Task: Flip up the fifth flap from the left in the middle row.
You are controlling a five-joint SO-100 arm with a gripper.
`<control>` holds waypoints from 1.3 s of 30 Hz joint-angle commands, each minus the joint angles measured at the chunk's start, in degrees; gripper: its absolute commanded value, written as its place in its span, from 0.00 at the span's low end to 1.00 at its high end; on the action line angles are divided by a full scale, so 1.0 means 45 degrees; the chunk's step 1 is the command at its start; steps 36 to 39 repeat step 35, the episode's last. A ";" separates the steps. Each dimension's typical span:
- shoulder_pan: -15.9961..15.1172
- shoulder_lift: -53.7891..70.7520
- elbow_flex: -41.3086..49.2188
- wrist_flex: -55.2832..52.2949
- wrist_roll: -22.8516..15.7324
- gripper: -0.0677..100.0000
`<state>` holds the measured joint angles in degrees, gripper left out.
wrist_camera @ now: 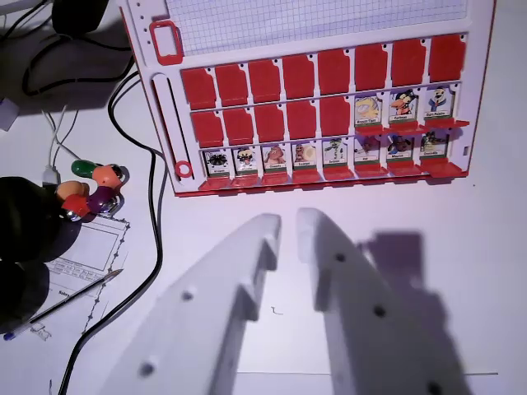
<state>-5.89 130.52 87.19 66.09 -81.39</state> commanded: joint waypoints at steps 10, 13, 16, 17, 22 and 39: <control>0.0293 0.2266 0.0430 0.0488 -0.0371 0.02; 0.0508 0.2500 0.0586 0.0586 -0.0410 0.02; 0.0684 0.2754 0.0801 0.0586 -0.0449 0.02; 0.0723 0.2813 0.0859 0.0586 -0.0449 0.02; 0.0840 0.3047 0.0977 0.0605 -0.0410 0.02; 0.0996 0.3008 0.0977 0.0645 -0.0293 0.02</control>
